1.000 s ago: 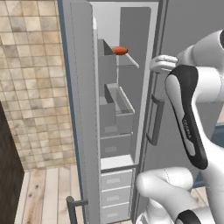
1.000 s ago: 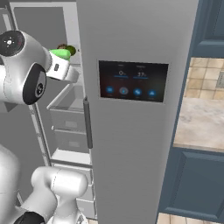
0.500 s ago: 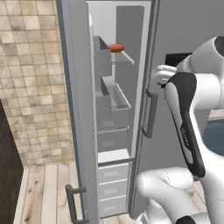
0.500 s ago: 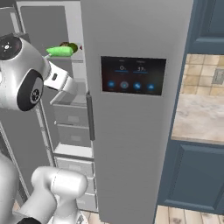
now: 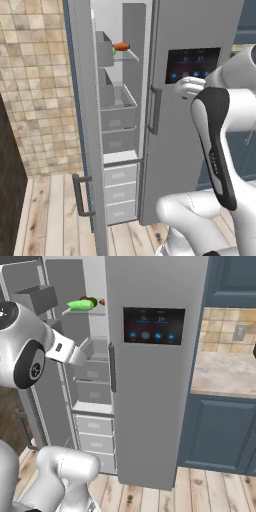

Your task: Take the corn and lime from the second highest rack and move them to the highest rack where the potato and sweet potato are located, to maximize freezer space. Close the freezer door after rearranging.

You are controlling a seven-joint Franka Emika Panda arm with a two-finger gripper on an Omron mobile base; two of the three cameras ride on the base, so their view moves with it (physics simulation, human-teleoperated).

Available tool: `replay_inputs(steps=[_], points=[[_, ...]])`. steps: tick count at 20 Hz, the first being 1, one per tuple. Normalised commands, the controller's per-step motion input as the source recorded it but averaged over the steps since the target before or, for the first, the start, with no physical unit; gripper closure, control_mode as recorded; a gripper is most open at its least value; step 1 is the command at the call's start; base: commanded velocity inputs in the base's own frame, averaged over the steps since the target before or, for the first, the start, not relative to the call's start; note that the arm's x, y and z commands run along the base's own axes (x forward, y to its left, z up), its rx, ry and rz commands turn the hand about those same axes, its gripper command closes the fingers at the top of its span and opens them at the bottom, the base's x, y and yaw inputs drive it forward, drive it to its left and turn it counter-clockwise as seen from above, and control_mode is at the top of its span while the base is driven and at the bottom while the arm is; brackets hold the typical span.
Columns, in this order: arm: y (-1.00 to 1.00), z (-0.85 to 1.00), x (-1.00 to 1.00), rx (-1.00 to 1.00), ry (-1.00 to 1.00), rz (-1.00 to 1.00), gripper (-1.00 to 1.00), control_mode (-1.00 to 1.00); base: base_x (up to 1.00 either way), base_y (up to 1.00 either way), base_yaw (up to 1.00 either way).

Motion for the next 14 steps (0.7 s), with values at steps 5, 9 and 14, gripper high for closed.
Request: replay_inputs(steps=[5, 9, 14], points=[[0.6, 0.12, -0.25, -0.08, -0.06, 0.0, -1.0, -1.0, 0.0, 0.0, 0.0], [1.0, 0.22, -0.99, -0.16, -0.14, 0.0, -1.0, -1.0, 0.0, 0.0, 0.0], [0.98, 0.15, -0.86, -0.12, -0.04, 0.0, -1.0, -1.0, 0.0, 0.0, 0.0]])
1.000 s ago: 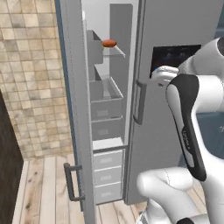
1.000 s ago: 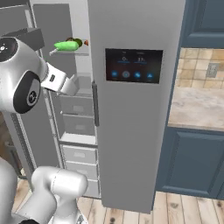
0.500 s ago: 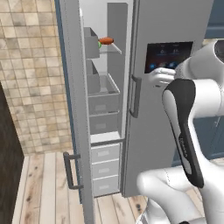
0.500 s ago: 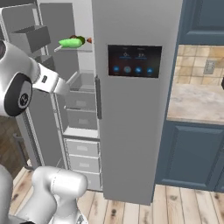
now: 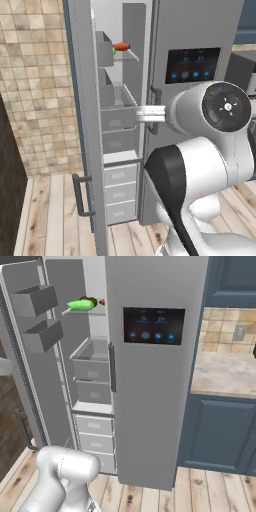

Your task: Take the corn and lime from the second highest rack and move them to the highest rack where the potato and sweet potato are located, to maximize freezer space. Close the freezer door after rearranging.

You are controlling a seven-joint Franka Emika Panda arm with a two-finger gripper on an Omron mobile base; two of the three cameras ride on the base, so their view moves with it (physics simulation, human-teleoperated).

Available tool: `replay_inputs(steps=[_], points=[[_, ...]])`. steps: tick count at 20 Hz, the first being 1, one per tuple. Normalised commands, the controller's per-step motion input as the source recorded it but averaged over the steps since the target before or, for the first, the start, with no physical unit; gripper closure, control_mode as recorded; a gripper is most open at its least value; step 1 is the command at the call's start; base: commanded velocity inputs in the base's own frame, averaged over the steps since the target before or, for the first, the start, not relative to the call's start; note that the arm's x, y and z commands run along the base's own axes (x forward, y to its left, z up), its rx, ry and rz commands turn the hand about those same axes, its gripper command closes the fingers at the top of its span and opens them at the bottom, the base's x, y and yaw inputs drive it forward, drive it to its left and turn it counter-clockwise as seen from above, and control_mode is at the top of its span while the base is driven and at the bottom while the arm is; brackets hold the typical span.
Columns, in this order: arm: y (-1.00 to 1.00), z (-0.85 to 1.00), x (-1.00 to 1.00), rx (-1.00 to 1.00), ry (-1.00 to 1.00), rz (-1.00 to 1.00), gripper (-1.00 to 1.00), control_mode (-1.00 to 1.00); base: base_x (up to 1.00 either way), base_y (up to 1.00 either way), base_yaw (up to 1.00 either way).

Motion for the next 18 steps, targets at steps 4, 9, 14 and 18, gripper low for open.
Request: replay_inputs(steps=[4, 9, 14, 18], points=[[0.97, 0.05, -0.45, -0.12, 0.0, 0.0, -1.0, -1.0, 0.0, 0.0, 0.0], [0.9, -0.06, 0.15, -0.13, -0.09, -0.03, -1.0, -1.0, 0.0, 0.0, 0.0], [0.71, -0.39, 0.72, -0.17, -0.2, -0.06, -1.0, -1.0, 0.0, 0.0, 0.0], [0.4, -0.56, 0.89, -0.13, -0.12, -0.14, -1.0, -1.0, 0.0, 0.0, 0.0]])
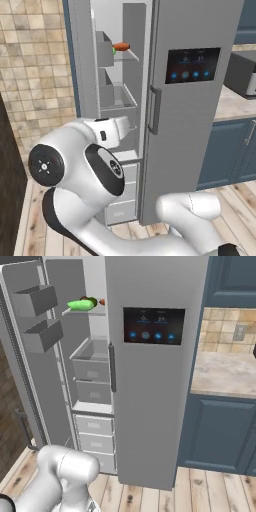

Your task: Take the corn and lime from the second highest rack and move them to the highest rack where the potato and sweet potato are located, to maximize freezer space. Close the freezer door after rearranging.

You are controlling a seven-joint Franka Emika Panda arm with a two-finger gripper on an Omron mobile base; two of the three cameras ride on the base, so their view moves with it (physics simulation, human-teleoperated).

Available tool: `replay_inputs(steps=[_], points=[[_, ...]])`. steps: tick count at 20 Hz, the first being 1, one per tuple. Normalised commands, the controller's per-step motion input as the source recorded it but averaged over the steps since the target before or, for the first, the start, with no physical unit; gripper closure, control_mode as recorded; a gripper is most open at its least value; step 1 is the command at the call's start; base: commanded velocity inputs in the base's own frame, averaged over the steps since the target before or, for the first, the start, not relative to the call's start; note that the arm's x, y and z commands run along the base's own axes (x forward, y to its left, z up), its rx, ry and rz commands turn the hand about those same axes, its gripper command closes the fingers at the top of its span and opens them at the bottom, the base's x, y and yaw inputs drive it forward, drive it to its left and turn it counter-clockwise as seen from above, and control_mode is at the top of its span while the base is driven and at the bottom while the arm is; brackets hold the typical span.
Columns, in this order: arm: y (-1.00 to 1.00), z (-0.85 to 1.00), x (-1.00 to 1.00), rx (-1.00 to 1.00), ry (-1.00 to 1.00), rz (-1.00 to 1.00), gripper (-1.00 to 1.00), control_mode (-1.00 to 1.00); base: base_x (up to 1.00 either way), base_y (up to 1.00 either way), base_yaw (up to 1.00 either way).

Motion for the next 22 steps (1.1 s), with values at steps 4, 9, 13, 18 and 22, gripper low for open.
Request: replay_inputs(steps=[4, 9, 13, 18, 22], points=[[0.41, -0.53, 0.94, -0.08, -0.05, -0.22, -1.0, -1.0, 0.0, 0.0, 0.0], [0.75, -0.25, 0.94, -0.04, -0.01, -0.28, -1.0, -1.0, 0.0, 0.0, 0.0], [0.93, -0.02, 0.83, -0.06, -0.03, -0.29, -1.0, -1.0, 0.0, 0.0, 0.0], [0.52, -0.1, 0.95, -0.03, 0.0, -0.25, -1.0, -1.0, 0.0, 0.0, 0.0], [-0.03, -0.18, 0.81, 0.0, -0.01, -0.15, -1.0, -1.0, 0.0, 0.0, 0.0]])
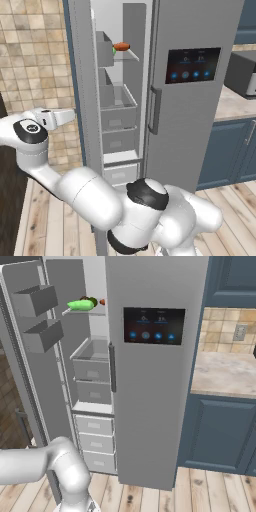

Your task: Take the corn and lime from the second highest rack and move them to the highest rack where the potato and sweet potato are located, to maximize freezer space. Close the freezer door after rearranging.

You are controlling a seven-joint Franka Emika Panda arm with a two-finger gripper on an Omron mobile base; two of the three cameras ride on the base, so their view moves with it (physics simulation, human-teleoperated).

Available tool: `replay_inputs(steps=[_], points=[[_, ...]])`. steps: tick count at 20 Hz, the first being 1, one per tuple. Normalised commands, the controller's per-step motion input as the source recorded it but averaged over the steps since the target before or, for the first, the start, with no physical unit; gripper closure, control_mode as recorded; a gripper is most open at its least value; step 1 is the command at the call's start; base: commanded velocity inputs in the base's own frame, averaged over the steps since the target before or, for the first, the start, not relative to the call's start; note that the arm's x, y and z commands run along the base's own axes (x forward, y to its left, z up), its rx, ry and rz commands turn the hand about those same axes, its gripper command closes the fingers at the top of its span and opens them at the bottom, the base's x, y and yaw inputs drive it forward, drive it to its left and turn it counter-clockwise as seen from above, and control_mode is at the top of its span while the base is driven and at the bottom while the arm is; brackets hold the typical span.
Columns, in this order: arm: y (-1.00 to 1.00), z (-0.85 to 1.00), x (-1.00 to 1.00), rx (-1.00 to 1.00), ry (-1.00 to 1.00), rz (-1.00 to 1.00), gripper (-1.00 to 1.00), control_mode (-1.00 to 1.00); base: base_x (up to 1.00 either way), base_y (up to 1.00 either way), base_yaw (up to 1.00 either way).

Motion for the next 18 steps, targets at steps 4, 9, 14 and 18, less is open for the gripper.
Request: replay_inputs(steps=[4, 9, 14, 18], points=[[-0.32, -0.15, 0.24, -0.02, -0.04, -0.12, -1.0, -1.0, 0.0, 0.0, 0.0], [-0.61, -0.03, 0.03, -0.01, -0.09, -0.05, -1.0, -1.0, 0.0, 0.0, 0.0], [-0.79, 0.0, 0.05, 0.0, -0.09, -0.01, -1.0, -1.0, 0.0, 0.0, 0.0], [-0.93, 0.0, -0.18, -0.04, -0.1, 0.0, -1.0, -1.0, 0.0, 0.0, 0.0]])
